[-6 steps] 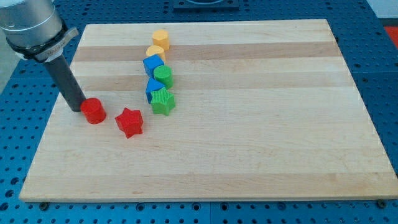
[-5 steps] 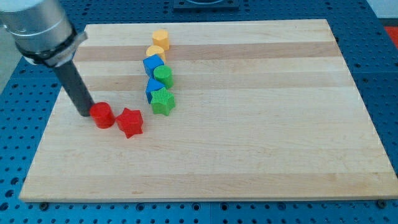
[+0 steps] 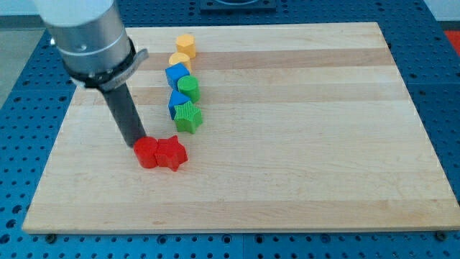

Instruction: Point your arm at the red circle

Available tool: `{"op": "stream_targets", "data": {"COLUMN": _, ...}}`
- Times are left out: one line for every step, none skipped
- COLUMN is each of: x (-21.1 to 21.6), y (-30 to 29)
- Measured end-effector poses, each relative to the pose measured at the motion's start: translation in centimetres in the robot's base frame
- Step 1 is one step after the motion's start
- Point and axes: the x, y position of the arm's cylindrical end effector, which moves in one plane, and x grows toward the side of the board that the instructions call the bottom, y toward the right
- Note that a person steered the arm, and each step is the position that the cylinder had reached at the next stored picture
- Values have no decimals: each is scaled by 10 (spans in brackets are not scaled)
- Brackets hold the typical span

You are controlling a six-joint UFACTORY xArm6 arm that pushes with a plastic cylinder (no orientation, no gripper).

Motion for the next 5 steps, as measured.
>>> {"op": "stream_targets", "data": {"x": 13, "y": 0}}
{"op": "stream_targets", "data": {"x": 14, "y": 0}}
{"op": "stream_targets", "data": {"x": 22, "y": 12}}
{"op": "stream_targets", "data": {"x": 23, "y": 20}}
{"op": "stream_targets", "data": {"x": 9, "y": 18}}
